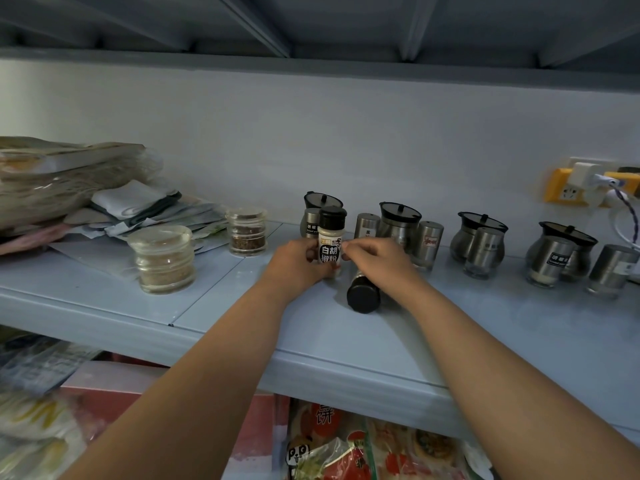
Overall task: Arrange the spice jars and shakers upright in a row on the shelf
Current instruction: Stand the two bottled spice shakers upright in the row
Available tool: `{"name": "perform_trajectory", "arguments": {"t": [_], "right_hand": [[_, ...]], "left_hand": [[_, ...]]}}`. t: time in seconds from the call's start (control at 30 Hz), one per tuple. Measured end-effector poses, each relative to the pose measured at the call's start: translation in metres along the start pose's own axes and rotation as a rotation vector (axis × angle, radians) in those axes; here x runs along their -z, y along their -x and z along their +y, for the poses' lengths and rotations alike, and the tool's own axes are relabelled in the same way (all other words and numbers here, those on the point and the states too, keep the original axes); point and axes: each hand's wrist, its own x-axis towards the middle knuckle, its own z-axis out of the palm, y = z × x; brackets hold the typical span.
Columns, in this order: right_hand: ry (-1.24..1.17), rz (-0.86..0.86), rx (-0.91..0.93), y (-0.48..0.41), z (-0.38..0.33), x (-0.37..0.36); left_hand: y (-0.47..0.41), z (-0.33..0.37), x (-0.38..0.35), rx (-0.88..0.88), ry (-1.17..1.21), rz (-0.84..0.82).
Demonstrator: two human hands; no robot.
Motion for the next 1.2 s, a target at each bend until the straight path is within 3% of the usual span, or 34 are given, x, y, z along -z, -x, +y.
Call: {"name": "perform_trajectory", "arguments": {"t": [0.77, 0.93, 1.1, 1.2], "right_hand": [[0.022, 0.04, 0.001, 0.006, -0.006, 0.001], [-0.012, 0.136, 0.013, 0.009, -0.01, 0.003], [-0.032, 0.284, 0.035, 0.011, -0.008, 0.006], [-0.043, 0.329, 0.053, 0.014, -0.005, 0.006]], "left_hand": [[0.001, 0.0, 0.0, -0.006, -0.014, -0.012], [0.003, 0.002, 0.002, -0.003, 0.001, -0.007], [0.006, 0.008, 0.005, 0.025, 0.202, 0.188], [0.007, 0.006, 0.007, -0.081, 0.216, 0.339]]}}
